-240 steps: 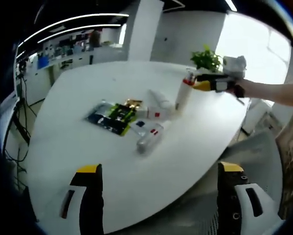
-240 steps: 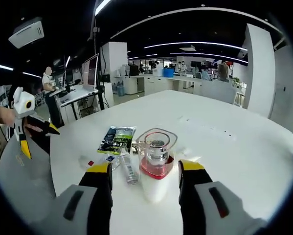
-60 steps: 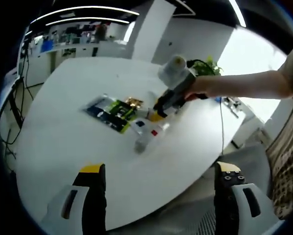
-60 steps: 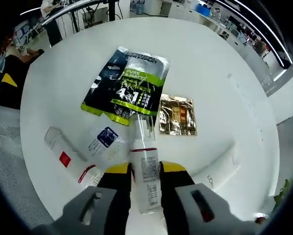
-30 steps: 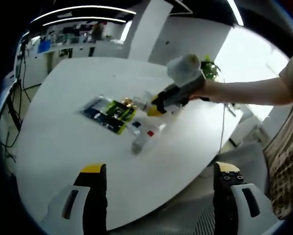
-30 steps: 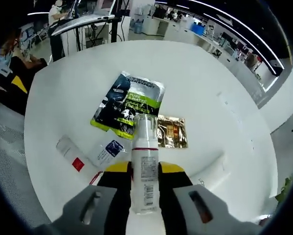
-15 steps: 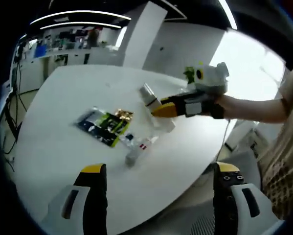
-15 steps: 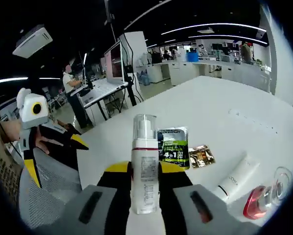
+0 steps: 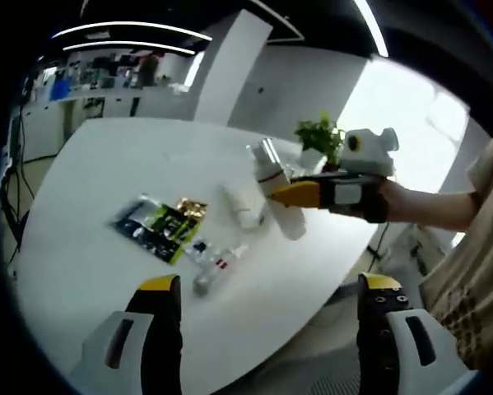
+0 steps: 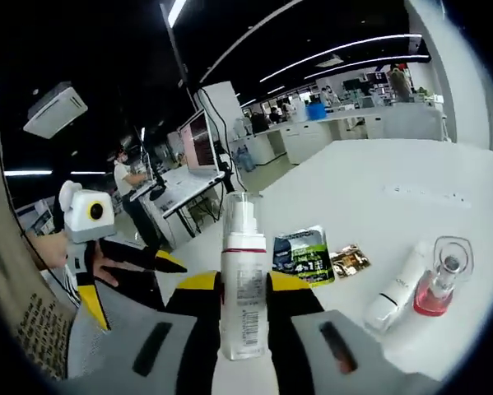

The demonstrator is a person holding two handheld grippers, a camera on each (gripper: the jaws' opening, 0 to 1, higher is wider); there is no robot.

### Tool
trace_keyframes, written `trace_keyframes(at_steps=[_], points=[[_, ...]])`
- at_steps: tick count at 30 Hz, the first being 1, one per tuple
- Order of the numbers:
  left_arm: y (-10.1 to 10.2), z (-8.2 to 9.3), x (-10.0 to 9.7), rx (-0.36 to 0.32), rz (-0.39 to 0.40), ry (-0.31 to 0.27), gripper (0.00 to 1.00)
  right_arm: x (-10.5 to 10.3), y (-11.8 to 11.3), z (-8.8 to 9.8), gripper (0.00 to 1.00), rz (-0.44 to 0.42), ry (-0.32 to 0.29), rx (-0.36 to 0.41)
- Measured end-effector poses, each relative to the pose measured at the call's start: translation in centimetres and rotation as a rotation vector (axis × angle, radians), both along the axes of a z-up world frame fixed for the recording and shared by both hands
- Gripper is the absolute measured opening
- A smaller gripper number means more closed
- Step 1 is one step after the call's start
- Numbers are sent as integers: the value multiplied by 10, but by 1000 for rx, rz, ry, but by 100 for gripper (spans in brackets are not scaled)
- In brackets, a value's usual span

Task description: Arrange the skincare products in the storage area until every visible bottle or jar stands upright without overlapping.

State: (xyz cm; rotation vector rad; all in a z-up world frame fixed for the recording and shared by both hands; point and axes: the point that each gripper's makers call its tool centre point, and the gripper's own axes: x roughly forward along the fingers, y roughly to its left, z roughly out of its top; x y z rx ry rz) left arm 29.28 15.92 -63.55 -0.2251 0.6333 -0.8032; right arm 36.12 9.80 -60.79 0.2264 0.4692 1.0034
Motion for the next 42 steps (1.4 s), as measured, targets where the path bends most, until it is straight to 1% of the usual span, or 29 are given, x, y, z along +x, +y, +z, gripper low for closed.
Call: trace_keyframes(at_steps=[4, 6, 8, 10, 12, 14, 16, 19, 21, 23, 26, 27, 28, 31, 36, 38, 42], points=[[-11, 8, 1, -17, -10, -11, 83, -16, 2, 20, 20, 16, 28, 145], [-16, 11, 0, -21, -20, -17, 81, -23, 2, 28, 20, 32, 28, 198], [-23, 14, -1, -30, -34, -21, 79, -28, 1, 31, 20, 34, 28, 212], [-30, 21, -3, -55, -47, -23, 78, -34, 1, 34, 20, 40, 25, 226], [-37, 28, -4, -87, -59, -27, 75, -38, 0, 37, 20, 44, 21, 235], [-43, 32, -6, -102, -68, -29, 70, -41, 0, 40, 20, 45, 17, 250], [-49, 33, -9, -104, -83, -30, 67, -46, -1, 47, 20, 46, 12, 283], [-57, 32, -12, -92, -103, -27, 65, -52, 0, 54, 20, 53, -4, 307], [-63, 35, -15, -96, -122, -30, 63, -57, 0, 58, 20, 65, -12, 320], [-69, 40, -18, -110, -144, -35, 59, -62, 0, 60, 20, 78, -18, 328], [-77, 48, -23, -125, -177, -48, 49, -67, -2, 61, 20, 83, -22, 331], [-80, 51, -25, -130, -199, -53, 46, -68, -2, 61, 20, 86, -23, 333], [-81, 52, -27, -132, -210, -53, 43, -71, -3, 62, 20, 89, -22, 336], [-87, 55, -32, -128, -244, -59, 37, -75, -5, 63, 20, 97, -24, 344], [-91, 57, -34, -121, -259, -66, 34, -82, -6, 67, 20, 111, -36, 361], [-92, 60, -36, -122, -268, -74, 32, -85, -7, 69, 20, 116, -44, 364], [-95, 65, -38, -115, -278, -90, 31, -89, -10, 69, 20, 120, -56, 369]])
